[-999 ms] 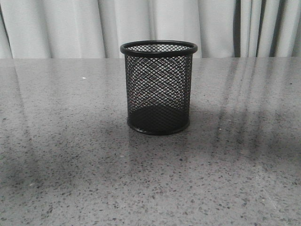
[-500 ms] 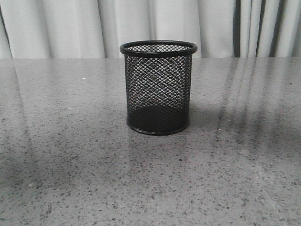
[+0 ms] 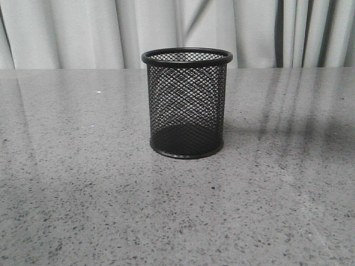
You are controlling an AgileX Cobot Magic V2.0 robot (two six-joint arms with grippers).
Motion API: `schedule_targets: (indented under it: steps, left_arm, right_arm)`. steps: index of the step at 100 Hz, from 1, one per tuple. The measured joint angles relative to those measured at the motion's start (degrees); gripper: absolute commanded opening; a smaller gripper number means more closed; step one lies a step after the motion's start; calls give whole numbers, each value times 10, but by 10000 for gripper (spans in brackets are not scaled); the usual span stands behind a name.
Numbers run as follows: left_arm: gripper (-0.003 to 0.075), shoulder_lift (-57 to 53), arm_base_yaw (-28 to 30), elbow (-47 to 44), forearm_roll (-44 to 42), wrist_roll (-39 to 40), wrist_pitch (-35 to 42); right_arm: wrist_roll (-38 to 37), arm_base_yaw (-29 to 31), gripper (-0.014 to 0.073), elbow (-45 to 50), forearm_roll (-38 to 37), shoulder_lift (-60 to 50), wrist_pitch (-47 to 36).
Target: Put scissors into bucket
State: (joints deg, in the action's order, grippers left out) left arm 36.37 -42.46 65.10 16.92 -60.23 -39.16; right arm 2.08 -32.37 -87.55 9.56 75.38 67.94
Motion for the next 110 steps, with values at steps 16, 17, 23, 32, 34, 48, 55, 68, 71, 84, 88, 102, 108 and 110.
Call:
schedule_targets:
  steps: [16,17,23,32,34,48,55,68,71,84,88,102,108,110]
  left_arm:
    - [-20,-5,0,-6,0,2,-28]
    - [-20,-5,0,-6,0,2,-31]
    - [-20,-5,0,-7,0,4,-45]
    - [-20,-5,0,-7,0,6,-65]
    - [-20,-5,0,-7,0,8,-68]
    - [-20,-5,0,-7,0,46,-78]
    - [-20,-5,0,-7,0,73,-78]
    - [-20,-5,0,-7,-5,95,-76]
    - [-20,-5,0,-7,-9,103,-70]
    - [-20,-5,0,-7,-71,180,-29]
    - [-20,-8,0,-8,-110,227,-11]
    - [-20,-36,0,-33,-295,458,33]
    - [-20,-60,2,-60,-379,581,40]
    - [-20,-71,2,-74,-410,608,41]
  right_arm:
    - [0,0,-71,0,0,56,8]
    - [0,0,-71,0,0,58,6]
    - [1,0,-71,0,0,73,-4]
    - [1,0,-70,0,0,90,-23]
    - [1,0,-69,0,0,93,-27]
    - [1,0,87,0,0,108,-43]
    - [1,0,241,0,0,110,-47]
    - [1,0,458,-14,-1,110,-61]
    - [1,0,479,-20,-1,110,-65]
    - [1,0,460,-68,-2,110,-69]
    - [1,0,429,-89,-3,110,-69]
    - [1,0,61,-130,-19,84,-59]
    - [1,0,-75,-126,-33,61,-55]
    - [2,0,-63,-122,-40,50,-55]
